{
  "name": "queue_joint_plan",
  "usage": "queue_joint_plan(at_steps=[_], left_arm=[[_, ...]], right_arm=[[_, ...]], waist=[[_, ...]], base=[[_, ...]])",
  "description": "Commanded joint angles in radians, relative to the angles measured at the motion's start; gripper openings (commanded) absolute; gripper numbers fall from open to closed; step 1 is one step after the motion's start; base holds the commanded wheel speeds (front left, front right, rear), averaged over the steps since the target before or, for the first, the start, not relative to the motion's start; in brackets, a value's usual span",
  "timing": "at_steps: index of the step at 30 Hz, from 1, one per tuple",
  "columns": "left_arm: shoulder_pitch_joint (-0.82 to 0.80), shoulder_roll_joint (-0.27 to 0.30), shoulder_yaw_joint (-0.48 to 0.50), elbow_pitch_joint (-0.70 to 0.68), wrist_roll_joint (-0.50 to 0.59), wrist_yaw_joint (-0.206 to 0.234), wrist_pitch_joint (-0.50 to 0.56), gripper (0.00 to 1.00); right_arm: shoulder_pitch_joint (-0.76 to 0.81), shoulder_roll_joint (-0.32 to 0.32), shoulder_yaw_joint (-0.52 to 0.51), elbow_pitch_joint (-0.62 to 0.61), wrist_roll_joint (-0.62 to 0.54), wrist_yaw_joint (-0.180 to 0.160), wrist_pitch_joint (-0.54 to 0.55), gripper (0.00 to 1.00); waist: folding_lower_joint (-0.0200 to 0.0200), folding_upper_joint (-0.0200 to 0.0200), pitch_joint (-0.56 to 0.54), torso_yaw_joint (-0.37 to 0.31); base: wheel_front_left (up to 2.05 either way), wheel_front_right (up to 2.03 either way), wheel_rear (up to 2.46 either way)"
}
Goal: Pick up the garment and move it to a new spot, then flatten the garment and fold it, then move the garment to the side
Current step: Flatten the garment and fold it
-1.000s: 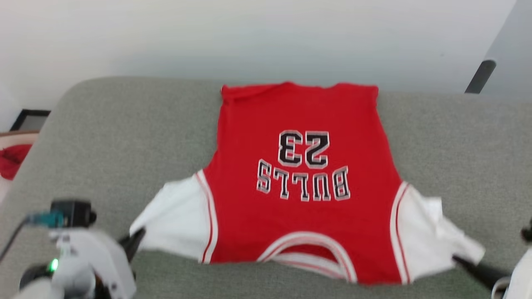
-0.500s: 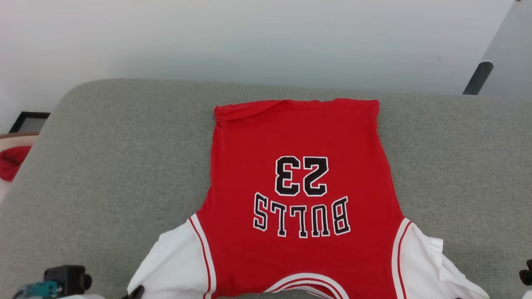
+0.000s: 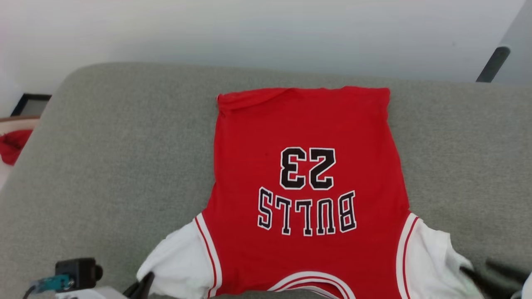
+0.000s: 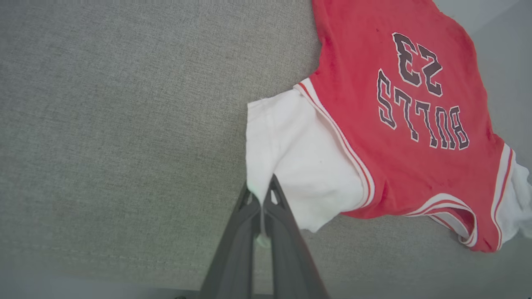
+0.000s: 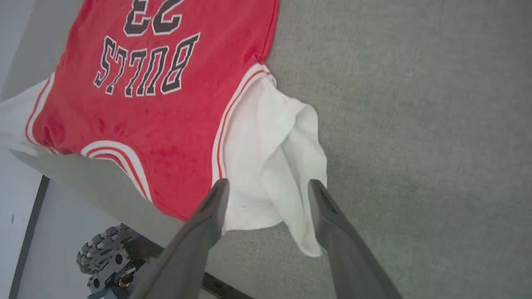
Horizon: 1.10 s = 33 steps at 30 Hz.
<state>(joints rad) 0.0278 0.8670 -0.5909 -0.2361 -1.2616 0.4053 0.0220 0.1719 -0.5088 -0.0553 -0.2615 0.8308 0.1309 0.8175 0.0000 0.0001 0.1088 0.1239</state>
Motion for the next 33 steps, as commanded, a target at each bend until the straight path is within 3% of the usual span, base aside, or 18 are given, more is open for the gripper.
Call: queue_joint_plan(at_steps=[1, 5, 9, 19, 33], left_arm=[[-0.029, -0.019, -0.008, 0.006, 0.018, -0.012, -0.007, 0.00], [-0.077, -0.054, -0.031, 0.017, 0.051, -0.031, -0.014, 0.00], [-0.138, -0.094, -0.060, 0.037, 0.086, -0.054, -0.008, 0.00], [-0.306, -0.219, -0.141, 0.118, 0.158, -0.134, 0.016, 0.00], [-0.421, -0.352, -0.206, 0.219, 0.192, -0.223, 0.010, 0.00]], right_arm=[[-0.050, -0.007, -0.023, -0.041, -0.019, 0.000, 0.022, 1.00], [-0.172, -0.014, -0.054, -0.095, -0.072, 0.000, 0.066, 1.00], [-0.353, -0.014, -0.057, -0.052, -0.144, 0.000, 0.091, 1.00], [-0.836, -0.010, 0.021, 0.331, -0.273, 0.000, 0.145, 1.00], [-1.174, -0.016, 0.031, 0.794, -0.456, 0.000, 0.174, 1.00]], waist=[[0.0000, -0.0001, 0.034, 0.013], [0.0000, -0.0001, 0.079, 0.035], [0.0000, -0.0001, 0.126, 0.070], [0.0000, -0.0001, 0.252, 0.199], [0.0000, -0.0001, 0.366, 0.347]], base=[[0.00, 0.00, 0.00], [0.00, 0.00, 0.00], [0.00, 0.00, 0.00], [0.00, 0.00, 0.00], [0.00, 0.00, 0.00]])
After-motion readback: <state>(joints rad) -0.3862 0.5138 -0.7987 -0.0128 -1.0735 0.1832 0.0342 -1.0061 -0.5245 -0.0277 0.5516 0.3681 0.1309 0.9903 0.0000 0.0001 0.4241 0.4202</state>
